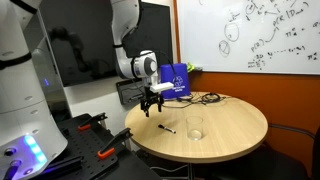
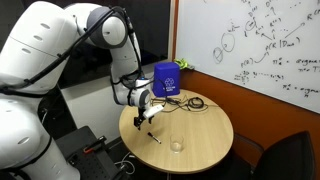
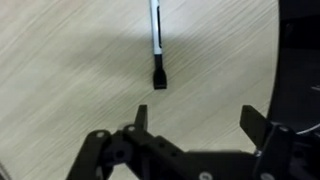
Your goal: Pick the pen on the table and put it in the glass cup
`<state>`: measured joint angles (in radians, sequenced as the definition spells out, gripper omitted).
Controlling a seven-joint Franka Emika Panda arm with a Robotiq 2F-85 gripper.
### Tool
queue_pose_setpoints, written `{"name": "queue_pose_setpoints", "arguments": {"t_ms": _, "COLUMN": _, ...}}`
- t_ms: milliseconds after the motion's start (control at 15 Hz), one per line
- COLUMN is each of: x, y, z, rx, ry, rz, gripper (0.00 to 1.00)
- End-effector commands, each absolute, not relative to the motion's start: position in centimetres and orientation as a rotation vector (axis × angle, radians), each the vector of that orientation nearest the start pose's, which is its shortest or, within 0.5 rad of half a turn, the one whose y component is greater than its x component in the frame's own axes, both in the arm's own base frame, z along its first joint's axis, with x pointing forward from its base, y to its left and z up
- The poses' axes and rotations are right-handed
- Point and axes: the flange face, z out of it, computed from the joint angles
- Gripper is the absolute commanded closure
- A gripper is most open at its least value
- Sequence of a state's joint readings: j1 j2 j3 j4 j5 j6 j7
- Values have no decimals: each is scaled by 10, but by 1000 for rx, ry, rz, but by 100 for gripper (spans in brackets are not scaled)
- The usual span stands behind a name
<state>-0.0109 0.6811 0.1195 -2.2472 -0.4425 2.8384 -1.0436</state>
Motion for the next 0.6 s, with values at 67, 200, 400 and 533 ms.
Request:
{"name": "queue_pose_setpoints", "arguments": {"t_ms": 67, "x": 518, "y": 70, "z": 38, "rx": -2213, "ry": -2211, "rz": 62, "gripper": 3}}
{"name": "queue_pose_setpoints", "arguments": {"t_ms": 200, "x": 522, "y": 64, "z": 27, "rx": -2204, "ry": -2195, "rz": 52, "gripper": 8}}
{"name": "queue_pose_setpoints", "arguments": {"t_ms": 400, "x": 522, "y": 60, "z": 10, "rx": -2185, "ry": -2187, "rz": 53, "gripper": 19}}
{"name": "queue_pose_setpoints", "arguments": {"t_ms": 533, "x": 523, "y": 59, "z": 0, "rx": -2184, "ry": -2169, "rz": 61, "gripper": 21}}
